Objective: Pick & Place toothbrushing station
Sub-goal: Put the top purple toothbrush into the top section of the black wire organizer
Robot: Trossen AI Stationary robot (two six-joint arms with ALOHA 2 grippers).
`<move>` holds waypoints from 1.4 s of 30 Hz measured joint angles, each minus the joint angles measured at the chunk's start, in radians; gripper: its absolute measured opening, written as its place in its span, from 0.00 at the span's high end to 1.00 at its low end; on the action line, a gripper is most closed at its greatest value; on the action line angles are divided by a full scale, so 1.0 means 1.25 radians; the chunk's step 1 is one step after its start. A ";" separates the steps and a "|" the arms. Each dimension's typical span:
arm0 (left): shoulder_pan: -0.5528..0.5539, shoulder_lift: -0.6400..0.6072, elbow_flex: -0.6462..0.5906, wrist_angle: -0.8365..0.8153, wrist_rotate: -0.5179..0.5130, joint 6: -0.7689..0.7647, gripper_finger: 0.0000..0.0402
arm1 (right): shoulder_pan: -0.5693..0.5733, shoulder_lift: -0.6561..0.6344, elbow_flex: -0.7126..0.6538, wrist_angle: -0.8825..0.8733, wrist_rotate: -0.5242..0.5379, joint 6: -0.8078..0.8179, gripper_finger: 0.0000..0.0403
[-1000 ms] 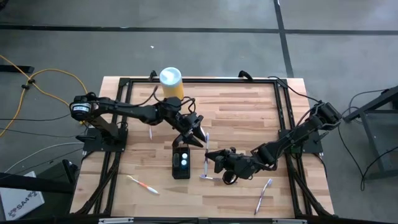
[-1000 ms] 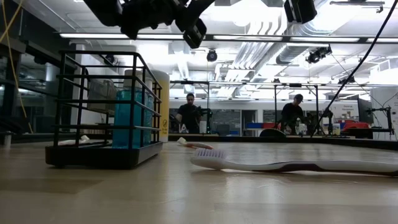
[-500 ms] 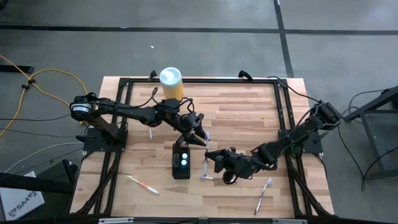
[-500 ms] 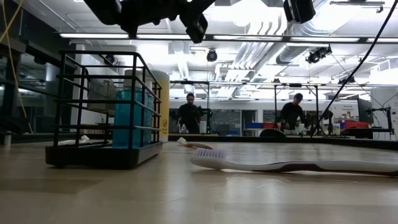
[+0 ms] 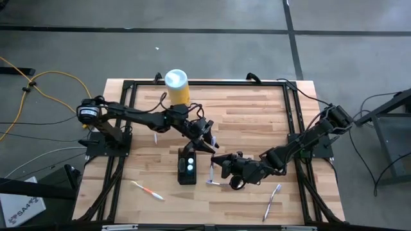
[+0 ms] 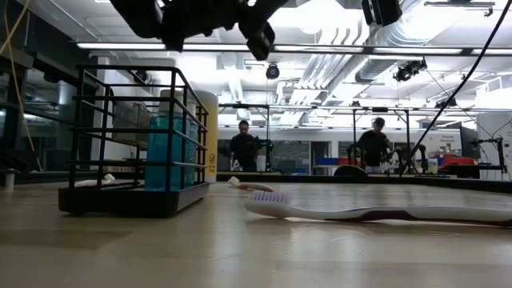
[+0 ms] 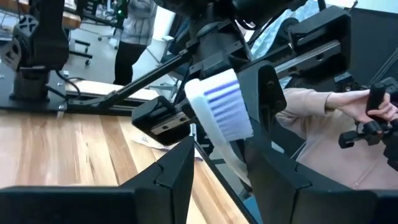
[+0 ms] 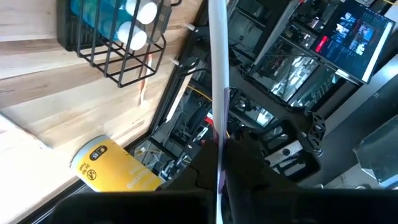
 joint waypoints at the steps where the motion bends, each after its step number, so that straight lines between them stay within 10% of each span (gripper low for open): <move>1: 0.000 0.004 0.002 0.004 0.000 -0.003 0.66 | 0.000 0.000 0.000 -0.001 0.000 0.000 0.99; 25: 0.020 0.008 0.003 0.040 0.015 -0.050 0.68 | 0.000 0.000 0.000 -0.019 0.019 0.023 0.99; 42: 0.019 0.008 0.003 0.041 0.017 -0.056 0.97 | 0.000 0.000 -0.001 -0.025 0.018 0.014 0.99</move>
